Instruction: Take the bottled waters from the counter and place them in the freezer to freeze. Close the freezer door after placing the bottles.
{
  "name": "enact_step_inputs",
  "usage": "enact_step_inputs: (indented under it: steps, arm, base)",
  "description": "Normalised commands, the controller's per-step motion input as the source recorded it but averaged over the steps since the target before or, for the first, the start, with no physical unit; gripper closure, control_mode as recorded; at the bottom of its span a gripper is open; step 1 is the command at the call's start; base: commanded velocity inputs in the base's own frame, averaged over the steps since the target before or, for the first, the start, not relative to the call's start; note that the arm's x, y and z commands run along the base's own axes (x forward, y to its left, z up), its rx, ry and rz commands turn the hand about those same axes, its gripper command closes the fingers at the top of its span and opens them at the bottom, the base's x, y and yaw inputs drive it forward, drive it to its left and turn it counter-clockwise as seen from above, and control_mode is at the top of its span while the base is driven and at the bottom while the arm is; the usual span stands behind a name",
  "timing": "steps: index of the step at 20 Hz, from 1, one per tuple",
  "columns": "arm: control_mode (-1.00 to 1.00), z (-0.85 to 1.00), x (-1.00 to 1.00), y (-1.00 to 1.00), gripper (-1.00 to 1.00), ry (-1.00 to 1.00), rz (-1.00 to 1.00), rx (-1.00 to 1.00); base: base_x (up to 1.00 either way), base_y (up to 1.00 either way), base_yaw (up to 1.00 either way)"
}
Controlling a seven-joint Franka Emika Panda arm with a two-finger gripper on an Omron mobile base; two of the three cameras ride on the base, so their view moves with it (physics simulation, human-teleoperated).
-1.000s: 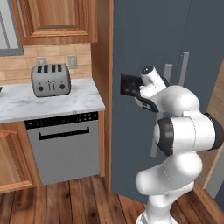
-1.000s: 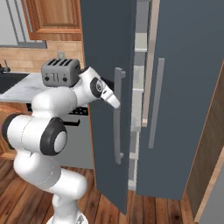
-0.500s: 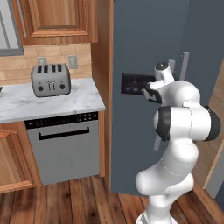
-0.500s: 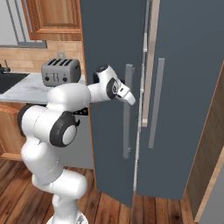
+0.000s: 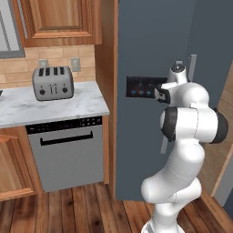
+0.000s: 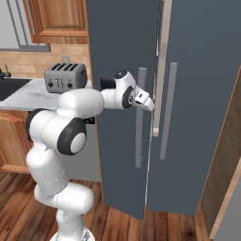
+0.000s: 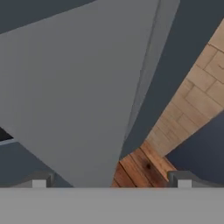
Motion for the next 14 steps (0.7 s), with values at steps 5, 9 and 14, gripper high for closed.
enact_step_inputs:
  steps: [5, 9, 14]
  arm:
    - [-1.0, 0.02, 0.0, -0.01, -1.0, -0.01, 0.08, 0.0]
    - [-1.0, 0.0, 0.21, 0.0, -1.0, -0.06, 0.11, 0.0]
    - [-1.0, 0.0, 0.54, -0.01, -1.0, -0.08, 0.13, 0.0]
  base:
    - [0.0, 0.0, 0.0]
    - [0.0, 0.0, 0.0]
    - [0.0, 0.0, 0.0]
